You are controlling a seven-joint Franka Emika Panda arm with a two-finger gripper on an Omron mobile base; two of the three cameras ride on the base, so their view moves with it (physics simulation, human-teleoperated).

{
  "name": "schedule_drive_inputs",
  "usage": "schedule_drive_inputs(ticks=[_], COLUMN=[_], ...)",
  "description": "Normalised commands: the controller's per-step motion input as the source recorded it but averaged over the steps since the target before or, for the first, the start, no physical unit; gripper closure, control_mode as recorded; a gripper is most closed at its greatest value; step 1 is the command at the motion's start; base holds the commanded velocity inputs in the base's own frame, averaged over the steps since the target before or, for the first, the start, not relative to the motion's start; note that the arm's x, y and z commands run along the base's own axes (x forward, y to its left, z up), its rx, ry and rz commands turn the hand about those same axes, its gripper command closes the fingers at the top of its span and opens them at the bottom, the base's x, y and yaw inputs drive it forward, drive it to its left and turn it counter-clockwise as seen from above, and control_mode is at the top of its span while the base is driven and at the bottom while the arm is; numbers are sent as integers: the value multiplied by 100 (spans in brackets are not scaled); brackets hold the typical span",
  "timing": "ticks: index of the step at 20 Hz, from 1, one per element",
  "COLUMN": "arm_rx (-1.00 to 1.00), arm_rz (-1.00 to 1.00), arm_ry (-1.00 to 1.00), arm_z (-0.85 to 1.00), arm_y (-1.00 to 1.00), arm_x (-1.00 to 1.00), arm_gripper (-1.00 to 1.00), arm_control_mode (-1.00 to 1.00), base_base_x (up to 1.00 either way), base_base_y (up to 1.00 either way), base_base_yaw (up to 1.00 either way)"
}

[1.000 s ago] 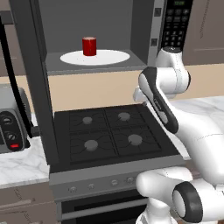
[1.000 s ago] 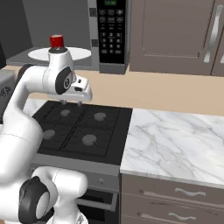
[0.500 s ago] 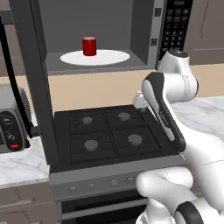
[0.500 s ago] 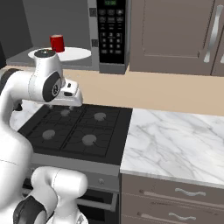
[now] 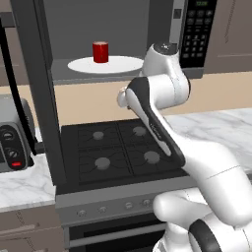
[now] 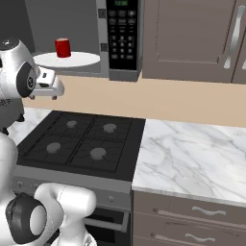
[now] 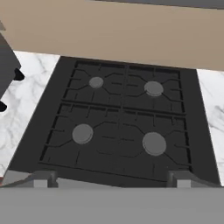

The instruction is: Pick the cup of tea, navigate to the dining table, and place it on the saucer.

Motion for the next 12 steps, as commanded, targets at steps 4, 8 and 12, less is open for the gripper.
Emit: schedule_drive_inputs(ticks=[4, 8, 12], arm_rx=[0, 0, 1], arm_rz=[-1, -1, 0], arm_ry=[-5, -2, -5], arm_z=[14, 16, 30], arm_y=[17, 4, 9], arm_x=[92, 100, 78], arm_gripper=[-100, -100, -100], arm_control_mode=[-100, -100, -100], base_base_x=[0, 0, 0], base_base_y=[0, 0, 0], base_base_yaw=[0, 0, 0])
